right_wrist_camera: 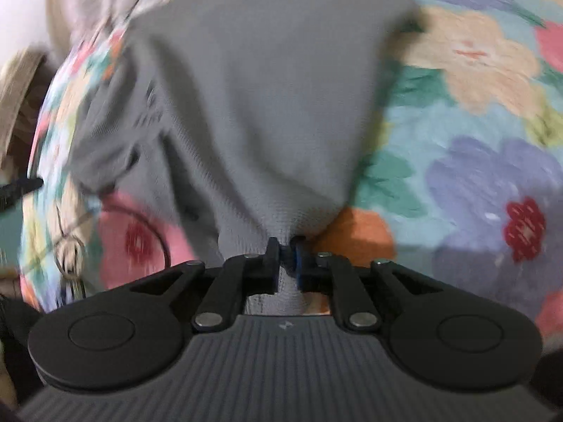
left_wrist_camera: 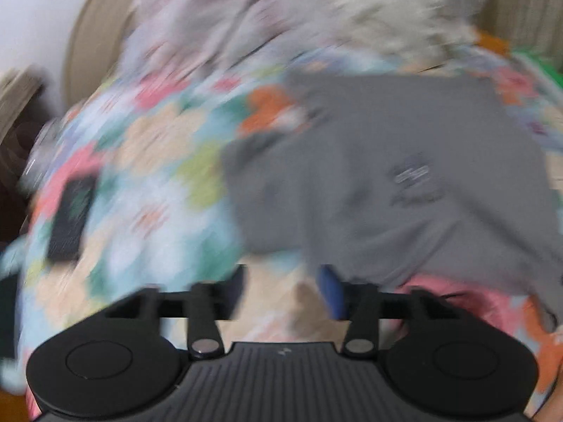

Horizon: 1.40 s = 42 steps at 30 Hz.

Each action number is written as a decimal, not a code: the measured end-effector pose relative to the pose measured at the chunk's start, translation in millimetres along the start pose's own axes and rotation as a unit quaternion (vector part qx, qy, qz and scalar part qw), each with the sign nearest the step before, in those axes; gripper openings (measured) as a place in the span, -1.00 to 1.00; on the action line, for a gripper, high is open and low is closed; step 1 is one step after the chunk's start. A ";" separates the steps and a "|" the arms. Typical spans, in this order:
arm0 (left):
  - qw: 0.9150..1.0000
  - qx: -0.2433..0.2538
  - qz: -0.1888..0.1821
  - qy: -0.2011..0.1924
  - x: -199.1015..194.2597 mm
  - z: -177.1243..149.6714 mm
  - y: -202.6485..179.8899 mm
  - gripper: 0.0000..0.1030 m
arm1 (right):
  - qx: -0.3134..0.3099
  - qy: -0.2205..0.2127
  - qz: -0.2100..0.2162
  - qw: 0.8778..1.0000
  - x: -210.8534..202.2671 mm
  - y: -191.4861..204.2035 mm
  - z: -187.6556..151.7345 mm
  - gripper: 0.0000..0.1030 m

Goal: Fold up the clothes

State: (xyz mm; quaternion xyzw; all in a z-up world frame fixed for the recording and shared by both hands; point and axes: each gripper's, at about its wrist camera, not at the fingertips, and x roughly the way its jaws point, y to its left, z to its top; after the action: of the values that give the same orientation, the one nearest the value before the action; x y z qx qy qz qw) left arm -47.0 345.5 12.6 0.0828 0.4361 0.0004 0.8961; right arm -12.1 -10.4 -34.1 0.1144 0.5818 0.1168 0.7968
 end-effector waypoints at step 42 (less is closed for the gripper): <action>0.970 0.213 -0.112 -0.038 9.4 0.8 -197.6 0.94 | -0.056 -0.023 0.148 0.987 5.6 50.2 41.7 -0.78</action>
State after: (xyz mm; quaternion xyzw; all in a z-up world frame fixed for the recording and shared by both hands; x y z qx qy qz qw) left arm -54.7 151.2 -23.7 0.2224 0.3981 -0.1957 0.8682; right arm 26.7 36.9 -10.8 0.1574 0.5323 0.2632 0.7891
